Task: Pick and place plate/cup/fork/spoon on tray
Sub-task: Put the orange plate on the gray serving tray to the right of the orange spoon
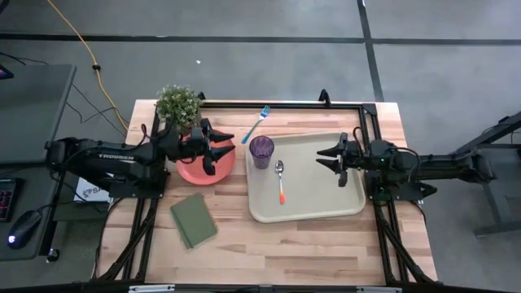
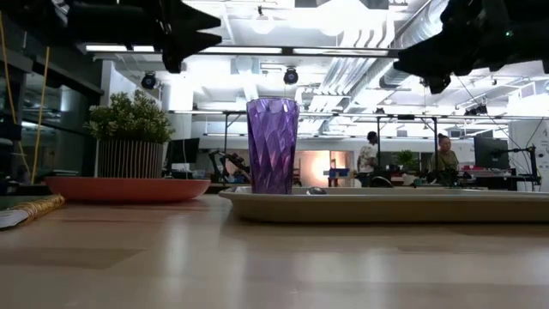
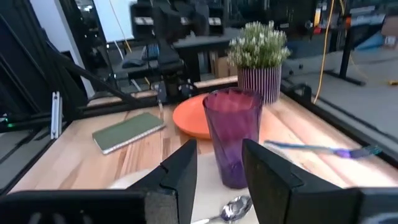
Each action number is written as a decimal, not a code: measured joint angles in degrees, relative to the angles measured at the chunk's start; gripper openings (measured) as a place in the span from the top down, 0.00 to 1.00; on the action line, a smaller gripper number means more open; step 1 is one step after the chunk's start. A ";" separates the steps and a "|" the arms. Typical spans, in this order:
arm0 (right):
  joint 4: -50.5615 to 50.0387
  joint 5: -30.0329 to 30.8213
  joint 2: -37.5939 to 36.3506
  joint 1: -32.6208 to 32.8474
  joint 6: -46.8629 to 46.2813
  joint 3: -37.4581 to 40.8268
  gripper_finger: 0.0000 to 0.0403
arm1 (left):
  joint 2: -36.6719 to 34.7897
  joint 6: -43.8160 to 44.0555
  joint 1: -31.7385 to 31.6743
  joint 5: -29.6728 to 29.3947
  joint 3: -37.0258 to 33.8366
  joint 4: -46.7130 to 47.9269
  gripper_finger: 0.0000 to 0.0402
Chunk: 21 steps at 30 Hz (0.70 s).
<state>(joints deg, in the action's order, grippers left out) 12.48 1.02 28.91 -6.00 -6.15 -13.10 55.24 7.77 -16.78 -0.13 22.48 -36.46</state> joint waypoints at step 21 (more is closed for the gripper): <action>-0.73 0.04 -3.46 0.04 0.83 0.00 0.70 | 0.00 4.68 6.37 1.84 0.00 34.89 0.57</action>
<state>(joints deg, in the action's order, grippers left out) 11.74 1.06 25.45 -5.96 -5.33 -13.10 55.24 12.45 -10.41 1.71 22.48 -1.58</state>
